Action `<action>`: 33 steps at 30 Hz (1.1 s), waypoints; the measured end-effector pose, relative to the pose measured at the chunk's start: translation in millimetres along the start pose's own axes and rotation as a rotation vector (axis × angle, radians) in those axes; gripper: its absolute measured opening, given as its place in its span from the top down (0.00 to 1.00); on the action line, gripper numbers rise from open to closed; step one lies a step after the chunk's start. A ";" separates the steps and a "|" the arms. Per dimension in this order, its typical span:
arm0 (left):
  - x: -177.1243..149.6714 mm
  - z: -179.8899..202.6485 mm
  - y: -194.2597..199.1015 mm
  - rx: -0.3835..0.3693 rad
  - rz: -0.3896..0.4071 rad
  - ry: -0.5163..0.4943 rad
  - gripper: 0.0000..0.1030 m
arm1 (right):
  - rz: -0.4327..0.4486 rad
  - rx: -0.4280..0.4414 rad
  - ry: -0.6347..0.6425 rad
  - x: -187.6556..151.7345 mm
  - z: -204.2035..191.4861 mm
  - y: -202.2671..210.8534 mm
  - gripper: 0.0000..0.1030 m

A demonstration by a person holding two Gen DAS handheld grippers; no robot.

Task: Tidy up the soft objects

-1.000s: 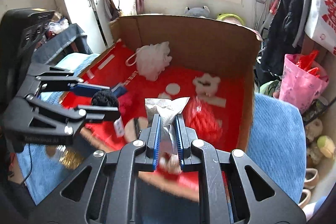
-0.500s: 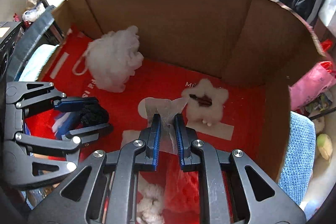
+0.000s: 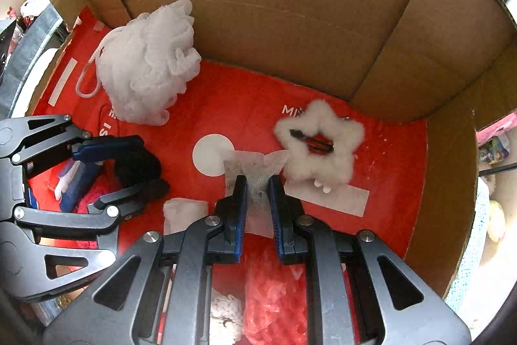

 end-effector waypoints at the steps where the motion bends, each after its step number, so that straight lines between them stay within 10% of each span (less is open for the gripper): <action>1: 4.2 -2.1 -0.3 0.000 0.001 0.001 0.62 | 0.000 0.000 -0.003 0.3 0.2 0.3 0.87; 20: -2.1 -4.5 -5.4 0.007 0.009 0.022 0.40 | -0.027 -0.033 -0.014 7.6 -5.0 -10.3 0.79; 23: -1.8 -6.6 -2.9 0.010 0.011 0.030 0.37 | -0.019 -0.034 -0.016 8.2 -3.9 -8.4 0.69; 25: -1.7 -6.9 -0.9 0.008 0.015 0.032 0.36 | -0.006 -0.036 -0.011 9.5 -4.4 -5.2 0.37; 33: -5.6 -17.6 17.4 0.004 0.058 0.067 0.24 | 0.047 -0.064 -0.010 11.8 -6.3 19.0 0.36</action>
Point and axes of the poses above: each gripper's, at about its wrist camera, not at the fingertips, and y roughly against the way its jaws point, z to its right, x to its top, the point moved 8 cm from there along -y, roughly the way its jaws point, and after that the axes turned 8 degrees about x, right-handed, at the moved point
